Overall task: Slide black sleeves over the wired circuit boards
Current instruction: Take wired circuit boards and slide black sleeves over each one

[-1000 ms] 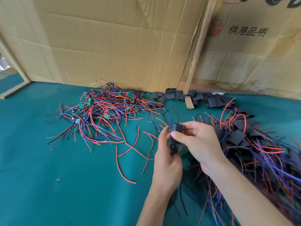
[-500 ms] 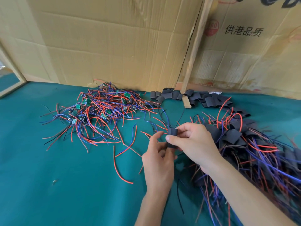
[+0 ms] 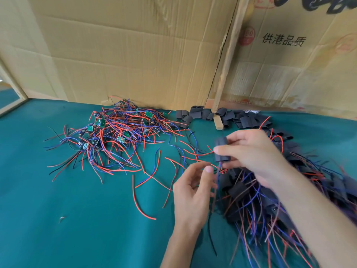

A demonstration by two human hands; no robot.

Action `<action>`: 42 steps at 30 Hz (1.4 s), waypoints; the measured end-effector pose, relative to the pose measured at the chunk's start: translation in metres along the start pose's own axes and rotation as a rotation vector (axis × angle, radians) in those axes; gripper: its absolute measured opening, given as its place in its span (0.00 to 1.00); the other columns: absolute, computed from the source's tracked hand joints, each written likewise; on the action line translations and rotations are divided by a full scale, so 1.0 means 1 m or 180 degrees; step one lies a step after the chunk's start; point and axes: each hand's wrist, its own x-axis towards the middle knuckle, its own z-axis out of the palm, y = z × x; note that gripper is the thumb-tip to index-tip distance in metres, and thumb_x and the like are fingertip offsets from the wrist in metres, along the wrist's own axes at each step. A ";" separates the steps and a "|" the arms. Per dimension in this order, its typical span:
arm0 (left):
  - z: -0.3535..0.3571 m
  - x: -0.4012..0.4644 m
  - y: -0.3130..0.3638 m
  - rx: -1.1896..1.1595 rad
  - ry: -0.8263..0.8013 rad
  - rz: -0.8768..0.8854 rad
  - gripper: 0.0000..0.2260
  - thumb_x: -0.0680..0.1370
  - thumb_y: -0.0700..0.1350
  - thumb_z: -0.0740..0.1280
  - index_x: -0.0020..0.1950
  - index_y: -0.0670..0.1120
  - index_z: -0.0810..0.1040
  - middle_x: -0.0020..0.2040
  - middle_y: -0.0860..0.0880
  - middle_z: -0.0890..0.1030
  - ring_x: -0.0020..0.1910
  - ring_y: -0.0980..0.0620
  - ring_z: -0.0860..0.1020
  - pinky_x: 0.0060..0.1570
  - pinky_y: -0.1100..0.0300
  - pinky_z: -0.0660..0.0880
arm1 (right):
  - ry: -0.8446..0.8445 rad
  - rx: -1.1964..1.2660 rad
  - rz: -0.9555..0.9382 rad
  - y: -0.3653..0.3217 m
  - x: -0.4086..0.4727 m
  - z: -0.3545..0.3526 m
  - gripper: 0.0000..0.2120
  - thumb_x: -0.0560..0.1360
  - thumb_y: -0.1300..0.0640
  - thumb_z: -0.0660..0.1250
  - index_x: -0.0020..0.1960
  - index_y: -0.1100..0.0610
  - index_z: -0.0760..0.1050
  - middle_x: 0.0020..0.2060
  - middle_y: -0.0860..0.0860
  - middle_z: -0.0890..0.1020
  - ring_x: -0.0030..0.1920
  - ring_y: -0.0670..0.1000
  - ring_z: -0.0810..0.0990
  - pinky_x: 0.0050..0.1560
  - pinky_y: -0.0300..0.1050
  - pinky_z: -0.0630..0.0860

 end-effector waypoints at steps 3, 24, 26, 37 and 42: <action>-0.001 0.003 -0.007 0.0125 0.0355 -0.0086 0.09 0.77 0.52 0.65 0.44 0.50 0.81 0.36 0.46 0.82 0.33 0.49 0.82 0.33 0.55 0.77 | -0.0009 -0.1167 -0.0058 -0.021 0.003 -0.033 0.11 0.63 0.60 0.82 0.38 0.62 0.82 0.32 0.57 0.86 0.31 0.56 0.86 0.35 0.49 0.84; -0.001 0.006 -0.017 0.1313 0.0196 -0.0039 0.10 0.73 0.38 0.64 0.38 0.54 0.73 0.32 0.59 0.75 0.36 0.50 0.73 0.37 0.57 0.71 | -0.0828 -0.2803 -0.1103 -0.028 0.135 0.161 0.27 0.75 0.63 0.63 0.73 0.51 0.71 0.69 0.55 0.75 0.60 0.60 0.80 0.56 0.50 0.80; 0.000 0.006 -0.015 0.1190 0.0173 -0.0167 0.10 0.73 0.35 0.65 0.36 0.49 0.71 0.32 0.56 0.74 0.34 0.48 0.67 0.36 0.53 0.71 | -0.0796 -0.2622 -0.1114 -0.031 0.142 0.174 0.28 0.76 0.65 0.62 0.75 0.50 0.71 0.70 0.56 0.75 0.64 0.59 0.78 0.59 0.48 0.77; -0.005 0.005 -0.007 0.0997 0.0217 -0.0158 0.06 0.77 0.36 0.65 0.43 0.45 0.79 0.36 0.54 0.75 0.34 0.58 0.69 0.38 0.63 0.69 | -0.0291 -0.2849 -0.1088 -0.020 0.148 0.169 0.13 0.74 0.64 0.69 0.57 0.62 0.84 0.58 0.59 0.84 0.61 0.60 0.80 0.60 0.51 0.78; -0.004 0.007 -0.015 0.1063 0.0253 -0.0186 0.08 0.77 0.37 0.65 0.45 0.49 0.80 0.36 0.57 0.78 0.33 0.63 0.70 0.37 0.66 0.70 | -0.0099 -0.2810 -0.1176 -0.009 0.145 0.147 0.10 0.70 0.62 0.76 0.51 0.55 0.86 0.50 0.56 0.85 0.56 0.57 0.80 0.51 0.42 0.76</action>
